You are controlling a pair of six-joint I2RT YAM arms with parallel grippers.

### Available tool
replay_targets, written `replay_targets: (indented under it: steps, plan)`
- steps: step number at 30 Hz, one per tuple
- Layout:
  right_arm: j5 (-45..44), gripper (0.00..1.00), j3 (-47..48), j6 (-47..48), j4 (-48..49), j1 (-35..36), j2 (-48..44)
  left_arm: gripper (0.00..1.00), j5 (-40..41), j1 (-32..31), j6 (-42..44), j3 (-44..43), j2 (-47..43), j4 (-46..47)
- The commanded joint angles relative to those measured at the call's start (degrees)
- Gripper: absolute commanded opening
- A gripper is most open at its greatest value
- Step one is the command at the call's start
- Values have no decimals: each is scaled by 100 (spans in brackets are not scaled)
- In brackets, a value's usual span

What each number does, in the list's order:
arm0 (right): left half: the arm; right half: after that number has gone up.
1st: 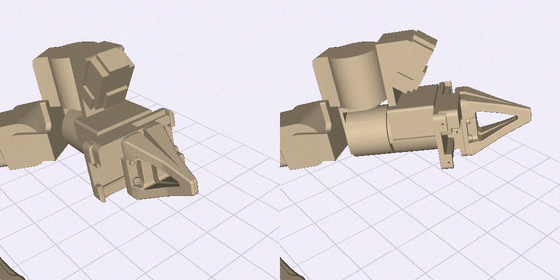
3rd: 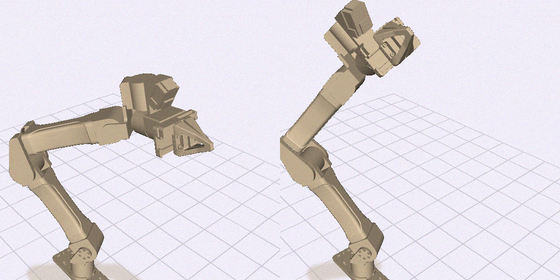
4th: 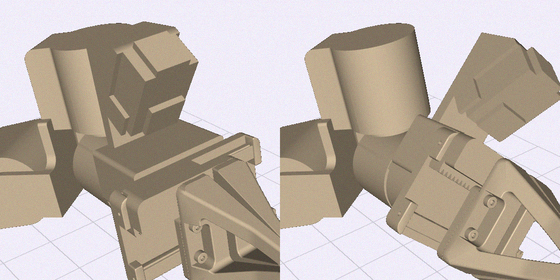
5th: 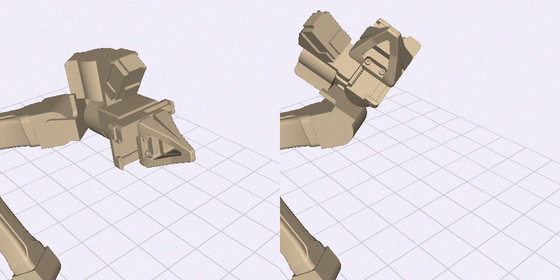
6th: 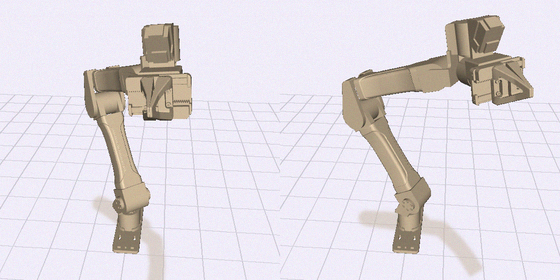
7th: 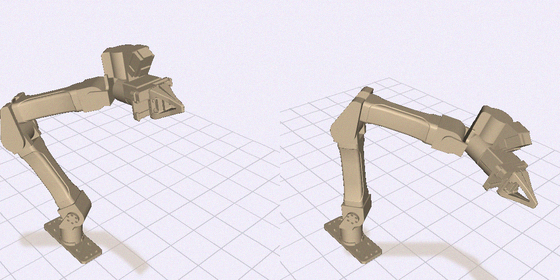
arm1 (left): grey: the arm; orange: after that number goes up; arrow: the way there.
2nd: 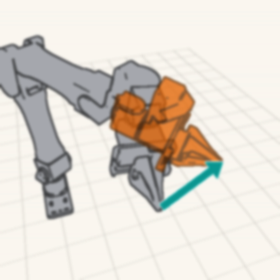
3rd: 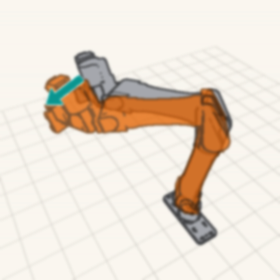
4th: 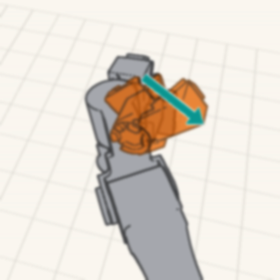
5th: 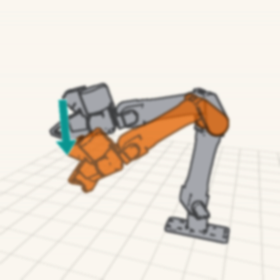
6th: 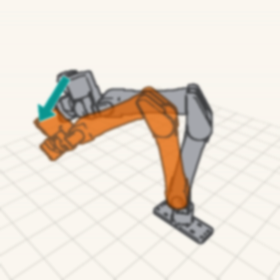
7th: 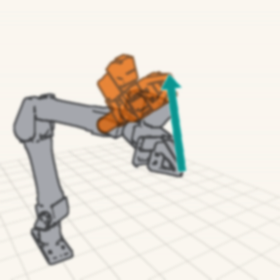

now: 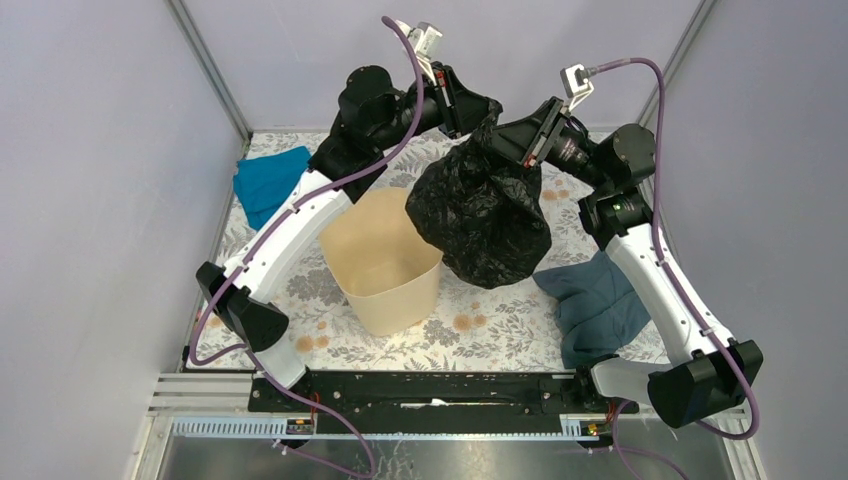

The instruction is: Put the trash bags into the trash bin

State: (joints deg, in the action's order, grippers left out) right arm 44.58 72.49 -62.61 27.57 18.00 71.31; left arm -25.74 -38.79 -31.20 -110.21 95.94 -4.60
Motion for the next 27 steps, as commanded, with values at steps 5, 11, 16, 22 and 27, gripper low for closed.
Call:
replay_targets:
  steps: [5,11,16,22,27]
  plan:
    - [513,31,-109,219,589,28,-9,11,-120,82,-230,-158,-264,194]
    - [396,1,-68,74,775,28,206,9,-227,82,-321,-207,-264,215]
    - [58,0,-20,488,330,28,69,56,-204,110,167,-32,-498,-230]
    - [-1300,0,196,2182,-1845,4,-443,97,-38,538,602,736,-1378,-582]
    - [-2366,0,572,3062,-2658,-19,-732,99,-44,933,913,835,-1868,-1202]
